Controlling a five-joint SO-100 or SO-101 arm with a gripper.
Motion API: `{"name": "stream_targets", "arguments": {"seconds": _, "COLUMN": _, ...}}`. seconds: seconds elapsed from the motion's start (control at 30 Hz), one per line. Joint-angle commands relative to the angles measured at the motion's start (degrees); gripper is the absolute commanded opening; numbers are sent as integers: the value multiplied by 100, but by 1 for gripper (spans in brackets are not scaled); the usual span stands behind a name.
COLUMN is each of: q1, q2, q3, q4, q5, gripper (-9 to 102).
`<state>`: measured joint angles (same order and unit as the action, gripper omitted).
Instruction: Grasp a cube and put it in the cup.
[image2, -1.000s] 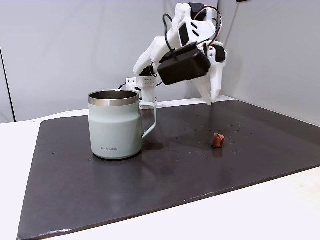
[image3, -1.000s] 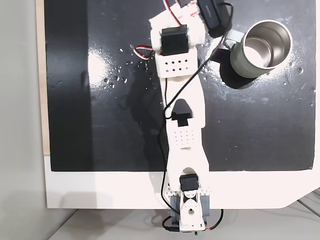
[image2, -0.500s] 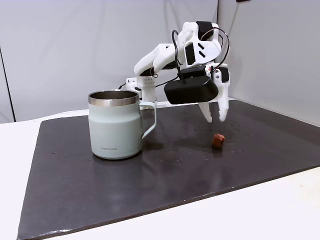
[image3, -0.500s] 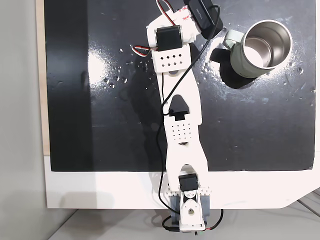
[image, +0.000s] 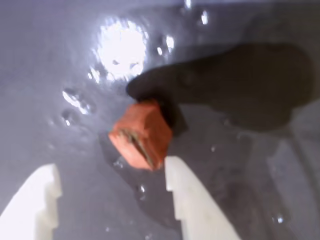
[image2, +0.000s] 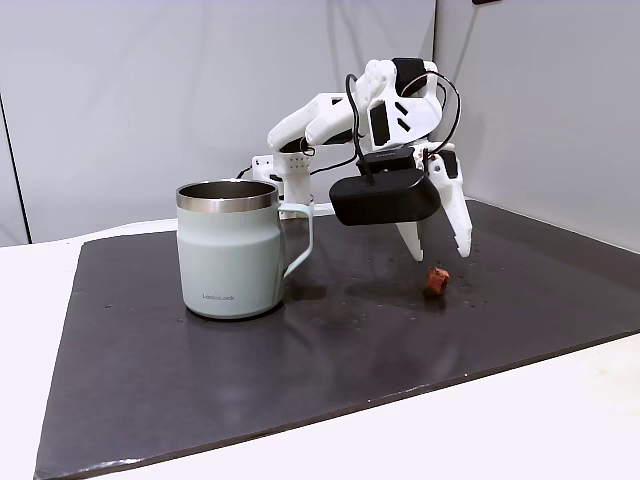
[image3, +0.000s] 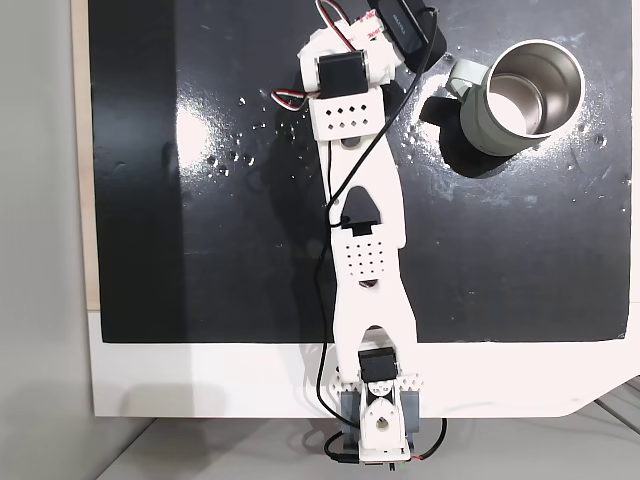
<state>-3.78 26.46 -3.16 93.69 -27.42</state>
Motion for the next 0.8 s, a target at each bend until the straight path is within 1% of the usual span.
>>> {"name": "stream_targets", "arguments": {"seconds": 0.0, "q1": 88, "q2": 0, "q3": -88, "q4": -246, "q5": -114, "gripper": 23}}
{"name": "stream_targets", "arguments": {"seconds": 0.53, "q1": 18, "q2": -642, "q3": -88, "q4": -659, "q5": -413, "gripper": 22}}
{"name": "stream_targets", "arguments": {"seconds": 0.63, "q1": 9, "q2": -677, "q3": -88, "q4": -659, "q5": -483, "gripper": 20}}
{"name": "stream_targets", "arguments": {"seconds": 0.77, "q1": 9, "q2": -721, "q3": -88, "q4": -668, "q5": -536, "gripper": 12}}
